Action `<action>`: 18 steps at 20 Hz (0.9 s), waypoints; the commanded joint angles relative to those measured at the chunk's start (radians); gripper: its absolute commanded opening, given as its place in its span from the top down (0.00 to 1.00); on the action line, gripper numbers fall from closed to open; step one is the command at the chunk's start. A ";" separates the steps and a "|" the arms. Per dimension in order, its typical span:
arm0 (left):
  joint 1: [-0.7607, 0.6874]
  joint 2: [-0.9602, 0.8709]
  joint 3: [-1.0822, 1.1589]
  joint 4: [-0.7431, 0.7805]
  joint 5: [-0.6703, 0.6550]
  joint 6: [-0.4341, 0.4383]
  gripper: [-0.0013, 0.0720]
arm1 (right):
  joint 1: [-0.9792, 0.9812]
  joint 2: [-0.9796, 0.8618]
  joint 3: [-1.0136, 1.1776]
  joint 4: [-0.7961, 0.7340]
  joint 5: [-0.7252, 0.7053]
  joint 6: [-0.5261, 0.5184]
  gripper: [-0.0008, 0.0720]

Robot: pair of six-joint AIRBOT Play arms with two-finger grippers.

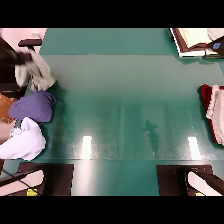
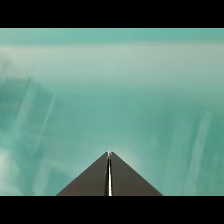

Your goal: Fold the shirts.

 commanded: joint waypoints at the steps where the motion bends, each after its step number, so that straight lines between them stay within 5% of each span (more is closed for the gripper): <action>1: -0.066 0.176 0.178 -0.018 -0.130 0.117 0.96 | 0.001 0.000 0.090 0.000 -0.034 0.000 0.96; 6: -0.391 0.235 0.229 -0.017 -0.294 0.137 0.96 | 0.001 0.001 0.147 0.001 -0.028 0.000 0.96; 12: -0.874 -0.012 0.223 -0.023 -0.418 0.137 0.95 | 0.001 0.005 0.147 0.001 0.032 0.000 0.96; 13: -0.938 -0.072 0.223 -0.034 -0.412 0.142 0.89 | 0.001 0.005 0.147 0.001 0.042 0.000 0.96; 14: -0.983 -0.123 0.223 -0.040 -0.398 0.145 0.46 | 0.001 0.005 0.147 0.001 0.049 0.000 0.96; 15: -1.012 -0.167 0.224 -0.040 -0.373 0.144 0.22 | 0.001 0.006 0.147 0.001 0.058 0.000 0.96; 18: -0.973 -0.195 0.224 -0.020 -0.350 0.089 0.24 | 0.000 0.005 0.147 0.000 0.085 0.000 0.96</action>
